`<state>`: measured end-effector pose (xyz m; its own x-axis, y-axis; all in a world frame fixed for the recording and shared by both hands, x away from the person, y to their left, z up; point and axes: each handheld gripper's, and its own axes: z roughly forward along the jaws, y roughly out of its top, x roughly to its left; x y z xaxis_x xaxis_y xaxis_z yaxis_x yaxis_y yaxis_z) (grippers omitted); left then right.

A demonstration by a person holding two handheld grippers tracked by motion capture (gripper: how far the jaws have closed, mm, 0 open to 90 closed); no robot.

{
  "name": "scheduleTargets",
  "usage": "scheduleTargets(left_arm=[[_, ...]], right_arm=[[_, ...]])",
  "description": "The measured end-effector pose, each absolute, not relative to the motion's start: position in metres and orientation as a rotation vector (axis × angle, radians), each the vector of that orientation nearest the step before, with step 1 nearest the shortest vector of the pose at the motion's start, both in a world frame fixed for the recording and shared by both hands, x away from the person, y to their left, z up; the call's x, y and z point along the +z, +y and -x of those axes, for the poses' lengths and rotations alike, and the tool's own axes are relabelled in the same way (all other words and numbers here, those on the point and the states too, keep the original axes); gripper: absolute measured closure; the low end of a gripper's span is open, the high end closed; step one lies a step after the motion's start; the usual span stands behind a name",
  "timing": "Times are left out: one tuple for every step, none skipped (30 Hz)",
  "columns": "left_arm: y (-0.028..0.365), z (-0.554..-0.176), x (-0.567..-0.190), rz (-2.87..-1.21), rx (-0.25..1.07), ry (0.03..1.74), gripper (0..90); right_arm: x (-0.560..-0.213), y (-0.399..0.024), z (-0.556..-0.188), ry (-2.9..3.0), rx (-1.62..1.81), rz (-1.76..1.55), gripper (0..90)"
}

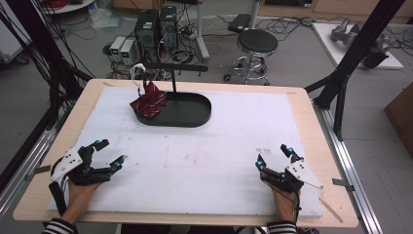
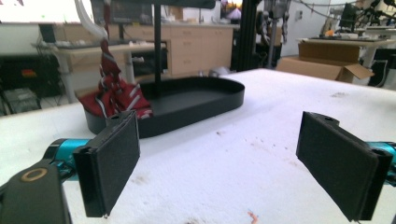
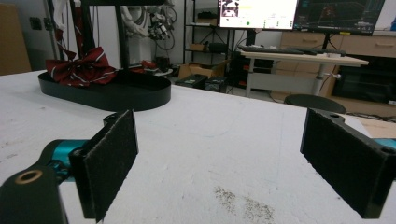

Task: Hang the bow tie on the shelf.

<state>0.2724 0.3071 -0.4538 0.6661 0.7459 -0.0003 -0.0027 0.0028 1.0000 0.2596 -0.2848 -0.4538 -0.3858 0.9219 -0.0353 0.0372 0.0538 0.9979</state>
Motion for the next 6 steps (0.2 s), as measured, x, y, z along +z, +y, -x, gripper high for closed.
scheduleTargets(left_arm=[[0.3077,-0.2715,-0.4543,-1.456,0.664,0.655,14.0],[0.3087,-0.2707,-0.4548,-1.442,0.664,0.652,14.0],[0.3094,-0.2698,-0.4554,-1.426,0.672,0.653,14.0],[0.3097,-0.2688,-0.4556,-1.422,0.681,0.655,14.2],[0.3091,-0.2682,-0.4558,-1.415,0.689,0.653,14.1],[0.3092,-0.2681,-0.4557,-1.416,0.689,0.656,14.2]], right_arm=[[-0.4539,-0.2848,-0.2593,1.553,1.438,-0.992,10.3],[-0.4540,-0.2849,-0.2590,1.552,1.443,-0.987,10.3],[-0.4540,-0.2855,-0.2591,1.544,1.443,-0.986,10.3],[-0.4541,-0.2856,-0.2592,1.543,1.445,-0.990,10.3],[-0.4542,-0.2857,-0.2589,1.543,1.446,-0.996,10.3],[-0.4541,-0.2858,-0.2587,1.544,1.446,-0.999,10.3]])
